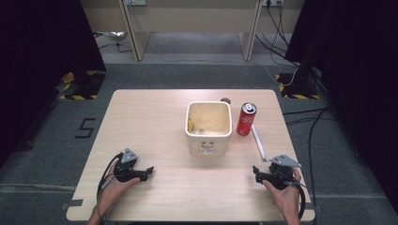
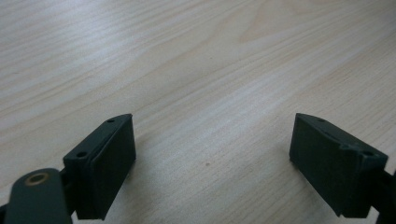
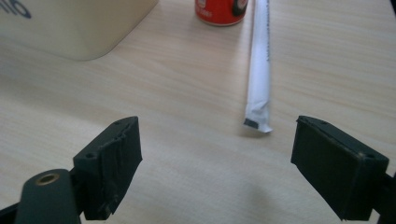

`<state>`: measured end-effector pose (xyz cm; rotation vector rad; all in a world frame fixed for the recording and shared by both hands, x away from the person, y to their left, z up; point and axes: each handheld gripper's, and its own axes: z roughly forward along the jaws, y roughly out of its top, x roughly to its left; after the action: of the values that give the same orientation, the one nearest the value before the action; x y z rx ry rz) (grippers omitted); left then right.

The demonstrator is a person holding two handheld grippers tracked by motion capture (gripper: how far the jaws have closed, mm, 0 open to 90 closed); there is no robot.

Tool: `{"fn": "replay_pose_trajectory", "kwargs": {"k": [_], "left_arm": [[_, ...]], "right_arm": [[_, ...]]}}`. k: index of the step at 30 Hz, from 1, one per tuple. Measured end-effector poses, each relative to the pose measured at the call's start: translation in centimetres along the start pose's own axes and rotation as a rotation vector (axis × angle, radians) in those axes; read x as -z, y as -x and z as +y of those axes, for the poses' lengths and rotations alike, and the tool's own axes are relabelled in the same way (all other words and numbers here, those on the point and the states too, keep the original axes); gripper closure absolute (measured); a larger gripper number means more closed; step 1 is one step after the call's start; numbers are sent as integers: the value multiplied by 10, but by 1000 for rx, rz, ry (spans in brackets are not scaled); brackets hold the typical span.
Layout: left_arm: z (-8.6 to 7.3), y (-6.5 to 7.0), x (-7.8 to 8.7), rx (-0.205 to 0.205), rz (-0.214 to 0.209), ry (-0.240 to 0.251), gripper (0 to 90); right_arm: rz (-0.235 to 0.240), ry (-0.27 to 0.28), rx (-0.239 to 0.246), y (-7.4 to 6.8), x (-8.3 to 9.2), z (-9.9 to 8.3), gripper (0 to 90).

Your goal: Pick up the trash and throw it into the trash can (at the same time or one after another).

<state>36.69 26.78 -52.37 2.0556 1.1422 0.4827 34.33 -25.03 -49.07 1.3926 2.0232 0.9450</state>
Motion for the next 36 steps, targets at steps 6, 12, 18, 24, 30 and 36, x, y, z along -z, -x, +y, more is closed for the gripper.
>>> {"fn": "replay_pose_trajectory", "kwargs": {"k": [6,12,18,24,30,36], "left_arm": [[0,0,0,-3,-1,-2,137],[0,0,0,0,0,0,137],[0,0,0,-2,0,-1,137],[0,0,0,-2,0,-2,137],[0,0,0,-2,0,-1,137],[0,0,0,-3,-1,-3,137]], "right_arm": [[-15,-4,-26,11,-4,9,200],[-10,-16,-2,15,-11,19,290],[-22,-13,14,16,-19,30,374],[-24,-29,14,21,-36,42,462],[-43,-44,4,26,-53,50,514],[-43,-61,-4,32,-62,51,534]]}}
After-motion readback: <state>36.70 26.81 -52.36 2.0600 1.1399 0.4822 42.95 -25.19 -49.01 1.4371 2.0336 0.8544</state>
